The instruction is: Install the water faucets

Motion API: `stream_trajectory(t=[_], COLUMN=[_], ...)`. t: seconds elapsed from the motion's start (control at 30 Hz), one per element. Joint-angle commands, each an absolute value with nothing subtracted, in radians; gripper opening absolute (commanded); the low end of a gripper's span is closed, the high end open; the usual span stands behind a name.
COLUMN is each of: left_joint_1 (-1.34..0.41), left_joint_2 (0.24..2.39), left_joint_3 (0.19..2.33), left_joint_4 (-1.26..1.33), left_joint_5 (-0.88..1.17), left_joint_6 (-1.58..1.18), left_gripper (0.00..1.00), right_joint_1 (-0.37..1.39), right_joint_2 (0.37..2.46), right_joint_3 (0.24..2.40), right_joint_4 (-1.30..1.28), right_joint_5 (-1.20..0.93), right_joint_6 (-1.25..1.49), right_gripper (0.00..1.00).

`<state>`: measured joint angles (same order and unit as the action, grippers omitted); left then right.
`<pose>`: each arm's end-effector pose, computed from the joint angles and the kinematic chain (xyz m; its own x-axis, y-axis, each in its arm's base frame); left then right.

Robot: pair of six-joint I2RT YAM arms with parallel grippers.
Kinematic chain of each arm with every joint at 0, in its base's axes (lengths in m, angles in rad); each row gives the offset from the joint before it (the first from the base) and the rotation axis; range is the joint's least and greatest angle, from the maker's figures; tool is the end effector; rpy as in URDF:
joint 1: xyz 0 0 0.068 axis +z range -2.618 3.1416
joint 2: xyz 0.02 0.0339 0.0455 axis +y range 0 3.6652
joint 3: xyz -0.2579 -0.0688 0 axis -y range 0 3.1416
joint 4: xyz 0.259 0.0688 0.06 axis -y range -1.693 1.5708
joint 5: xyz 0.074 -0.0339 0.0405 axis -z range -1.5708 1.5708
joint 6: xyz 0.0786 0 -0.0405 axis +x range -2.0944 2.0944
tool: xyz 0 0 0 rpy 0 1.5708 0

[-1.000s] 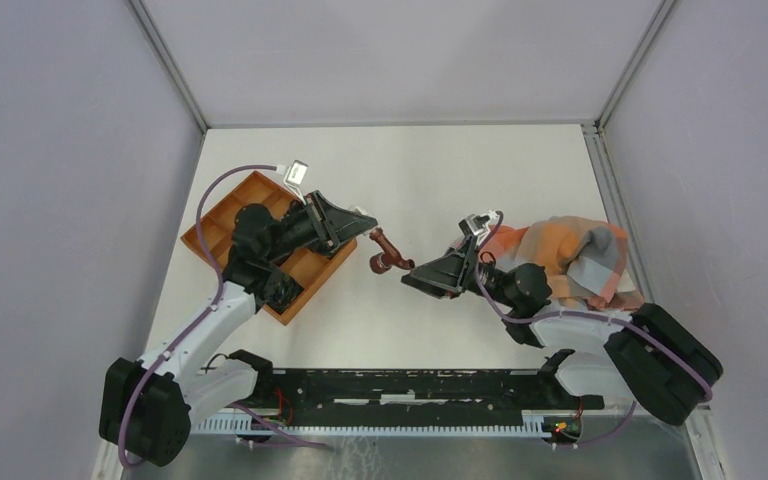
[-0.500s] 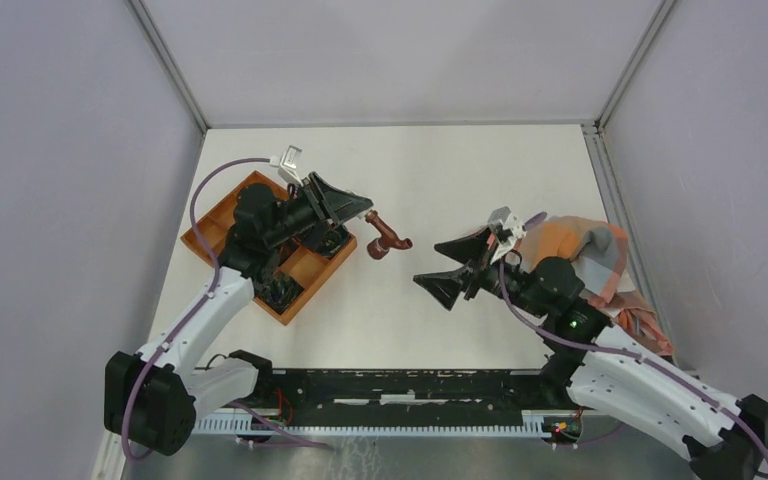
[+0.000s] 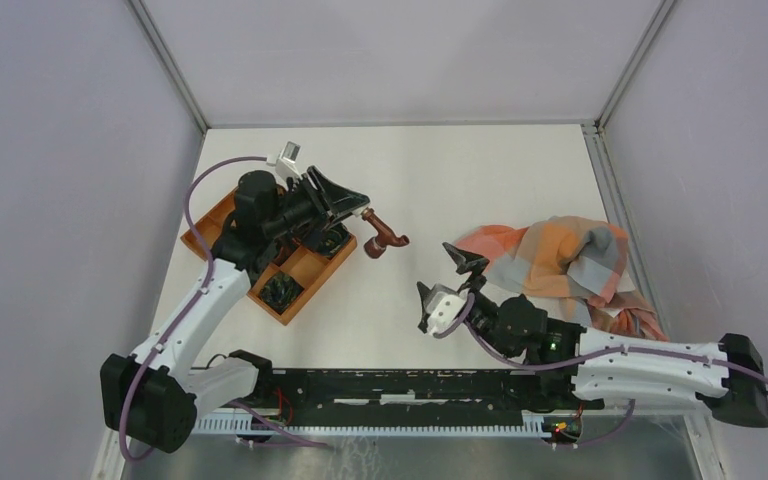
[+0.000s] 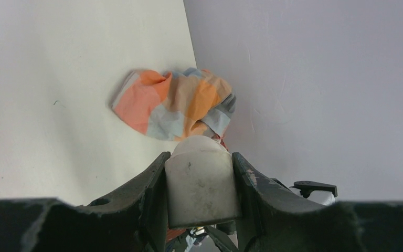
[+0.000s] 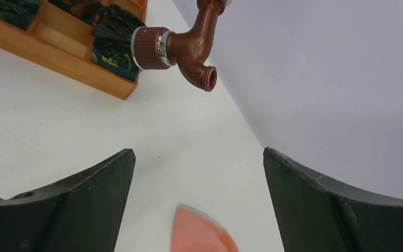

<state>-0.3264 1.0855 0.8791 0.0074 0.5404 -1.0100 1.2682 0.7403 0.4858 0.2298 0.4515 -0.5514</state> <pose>0.2751 -0.1358 0.3193 -0.7370 -0.5172 -0.4352 0.2417 0.3997 -0.8842 0.1043 0.2189 0.2767 0.3756 -0.3787 -0.8459 -0.6248 0.5707 -0.5329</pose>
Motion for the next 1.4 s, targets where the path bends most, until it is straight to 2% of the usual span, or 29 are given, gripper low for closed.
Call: stream_trajectory(t=[0.0,0.17,0.3,0.43,1.03,1.13,1.23,1.3,1.37], left_joint_1=[-0.324,-0.324,-0.323,-0.323,-0.323,-0.322,-0.323,-0.322,-0.322], left_joint_2=[1.087,1.106,1.12,1.126,1.134,1.132,1.131,1.13,1.129], left_joint_3=[0.927,0.952,0.974,0.98,0.976,0.976,0.97,0.967,0.965], left_joint_4=[0.006,-0.039,-0.083,-0.091,-0.109,-0.107,-0.105,-0.1,-0.096], left_joint_5=[0.55,0.573,0.578,0.597,0.653,0.655,0.654,0.653,0.653], left_joint_6=[-1.043,-1.031,-1.029,-1.038,-1.06,-1.058,-1.057,-1.056,-1.053], left_gripper=[0.02,0.02,0.02,0.02,0.02,0.02,0.02,0.02,0.02], right_joint_1=[1.368,1.443,1.461,1.459,1.353,1.343,1.335,1.331,1.33], right_joint_2=[0.795,1.014,1.179,1.306,1.6,1.631,1.649,1.654,1.648], right_joint_3=[0.392,0.357,0.323,0.339,0.5,0.528,0.558,0.574,0.58], right_joint_4=[0.622,0.969,1.264,1.423,1.449,1.438,1.417,1.406,1.405], right_joint_5=[0.743,0.888,0.857,0.813,0.615,0.602,0.587,0.581,0.578], right_joint_6=[-1.06,-1.534,-1.835,-2.014,-2.092,-2.082,-2.05,-2.025,-1.996], right_gripper=[0.98,0.98,0.98,0.98,0.98,0.92,0.83,0.7,0.51])
